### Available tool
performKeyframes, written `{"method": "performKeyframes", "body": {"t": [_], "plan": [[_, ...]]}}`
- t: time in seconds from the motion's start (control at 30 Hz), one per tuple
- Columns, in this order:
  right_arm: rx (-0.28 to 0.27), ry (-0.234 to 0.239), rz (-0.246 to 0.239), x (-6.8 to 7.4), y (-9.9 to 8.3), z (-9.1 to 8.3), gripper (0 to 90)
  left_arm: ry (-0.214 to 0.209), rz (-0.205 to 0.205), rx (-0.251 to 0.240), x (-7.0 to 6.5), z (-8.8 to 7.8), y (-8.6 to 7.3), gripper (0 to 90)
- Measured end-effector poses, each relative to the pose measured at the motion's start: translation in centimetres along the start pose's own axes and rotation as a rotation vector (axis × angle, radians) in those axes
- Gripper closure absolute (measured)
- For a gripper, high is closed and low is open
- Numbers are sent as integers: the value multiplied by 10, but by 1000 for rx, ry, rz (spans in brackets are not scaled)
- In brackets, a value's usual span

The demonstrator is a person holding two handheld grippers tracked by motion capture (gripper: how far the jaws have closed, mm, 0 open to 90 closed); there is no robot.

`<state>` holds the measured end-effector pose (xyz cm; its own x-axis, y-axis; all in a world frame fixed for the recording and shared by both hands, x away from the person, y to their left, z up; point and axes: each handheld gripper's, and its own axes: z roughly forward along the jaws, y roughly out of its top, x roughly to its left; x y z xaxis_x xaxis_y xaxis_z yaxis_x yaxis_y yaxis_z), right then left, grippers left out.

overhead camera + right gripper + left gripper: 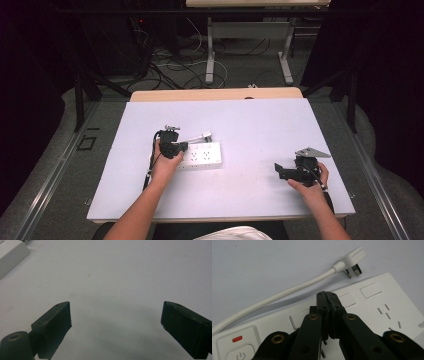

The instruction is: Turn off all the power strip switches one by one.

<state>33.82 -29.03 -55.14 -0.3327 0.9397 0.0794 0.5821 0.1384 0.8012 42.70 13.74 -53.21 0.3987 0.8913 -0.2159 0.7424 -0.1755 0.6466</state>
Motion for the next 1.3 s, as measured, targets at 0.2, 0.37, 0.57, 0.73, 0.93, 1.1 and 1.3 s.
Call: {"method": "performKeyframes", "body": {"t": [0.2,0.37,0.57,0.73,0.93,1.1,1.3], "plan": [[0,0,0,0,0,0,90,-9,5,-13,-6,-1,3,897],[1,-2,0,0,0,0,90,-19,12,-14,-10,0,5,897],[1,1,1,0,0,0,90,-25,18,-18,-14,2,6,897],[1,0,-2,0,0,0,90,-25,17,-14,-16,4,7,897],[-1,-1,-7,0,0,0,90,-31,22,-13,-20,6,9,897],[0,1,0,0,0,0,90,-33,31,-8,-23,8,11,897],[0,1,-2,0,0,0,90,-37,29,-1,-26,11,11,895]]}}
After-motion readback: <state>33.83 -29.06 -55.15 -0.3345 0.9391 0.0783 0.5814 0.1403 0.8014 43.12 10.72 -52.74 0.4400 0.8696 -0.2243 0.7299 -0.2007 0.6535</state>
